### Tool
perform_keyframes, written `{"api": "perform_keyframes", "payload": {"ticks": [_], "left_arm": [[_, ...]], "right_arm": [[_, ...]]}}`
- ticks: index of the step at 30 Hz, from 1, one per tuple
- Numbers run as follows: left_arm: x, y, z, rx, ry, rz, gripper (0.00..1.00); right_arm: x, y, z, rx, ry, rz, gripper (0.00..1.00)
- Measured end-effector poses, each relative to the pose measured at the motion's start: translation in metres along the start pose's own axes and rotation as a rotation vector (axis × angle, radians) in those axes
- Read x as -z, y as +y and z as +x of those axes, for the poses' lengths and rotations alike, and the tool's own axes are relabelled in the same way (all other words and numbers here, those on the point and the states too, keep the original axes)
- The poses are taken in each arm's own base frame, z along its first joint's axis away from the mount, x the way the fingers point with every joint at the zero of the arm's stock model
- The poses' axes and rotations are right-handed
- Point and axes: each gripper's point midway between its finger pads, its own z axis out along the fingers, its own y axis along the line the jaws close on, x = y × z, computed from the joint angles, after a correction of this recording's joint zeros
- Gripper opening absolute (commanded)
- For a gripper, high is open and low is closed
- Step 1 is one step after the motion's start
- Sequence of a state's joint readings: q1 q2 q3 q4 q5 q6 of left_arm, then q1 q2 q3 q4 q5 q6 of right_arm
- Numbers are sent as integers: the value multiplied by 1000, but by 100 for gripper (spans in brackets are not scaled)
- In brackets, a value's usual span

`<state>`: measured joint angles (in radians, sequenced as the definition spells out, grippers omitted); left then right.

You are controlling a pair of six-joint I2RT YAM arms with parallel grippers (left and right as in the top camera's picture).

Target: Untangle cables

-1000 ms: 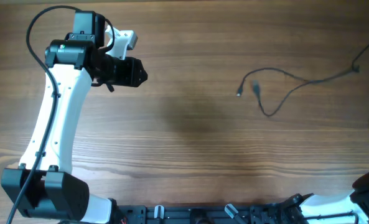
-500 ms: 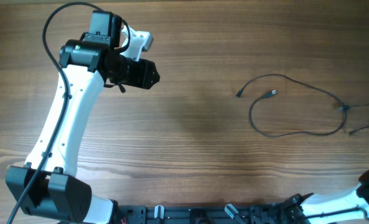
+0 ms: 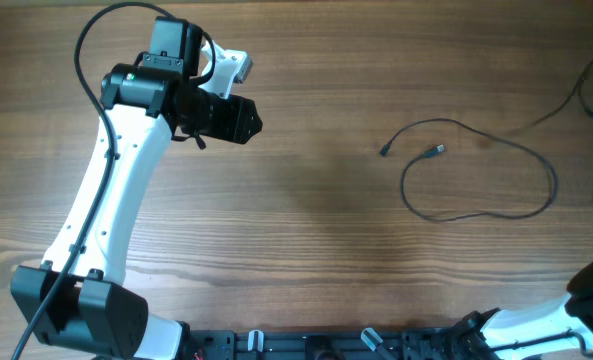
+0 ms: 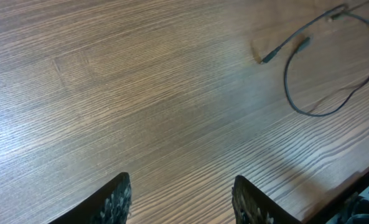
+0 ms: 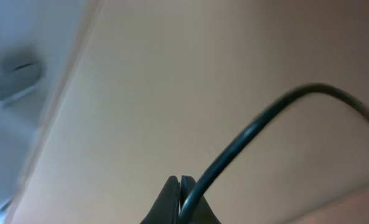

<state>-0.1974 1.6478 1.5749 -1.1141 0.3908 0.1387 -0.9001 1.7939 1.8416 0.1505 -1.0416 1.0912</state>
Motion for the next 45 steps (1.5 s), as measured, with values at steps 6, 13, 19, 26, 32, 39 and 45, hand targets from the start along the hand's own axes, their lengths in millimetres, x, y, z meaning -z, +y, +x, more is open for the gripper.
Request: {"api": "perform_keyframes", "payload": {"ticks": [6,13,19,26,32,39,45], "left_arm": [[0,0,0,0,0,0,54],[-4,2,-1,1,4,0,54],[-9,4,0,8,18,1,54],[-10,4,0,8,19,1,54],[-10,4,0,8,19,1,52],[-9,9,-3,-3,8,-26,49],[-9,17,-6,-10,-4,-73,50]], "right_arm": [[61,-96,-25,-131,-147,360,4],[200,-203,-20,-443,-405,945,4],[267,-231,9,-605,-564,1294,35],[287,-235,26,-688,-624,1417,100],[240,-232,48,-638,-351,1296,100],[135,-197,135,-351,266,1111,100],[66,-172,235,-55,741,1007,100]]}}
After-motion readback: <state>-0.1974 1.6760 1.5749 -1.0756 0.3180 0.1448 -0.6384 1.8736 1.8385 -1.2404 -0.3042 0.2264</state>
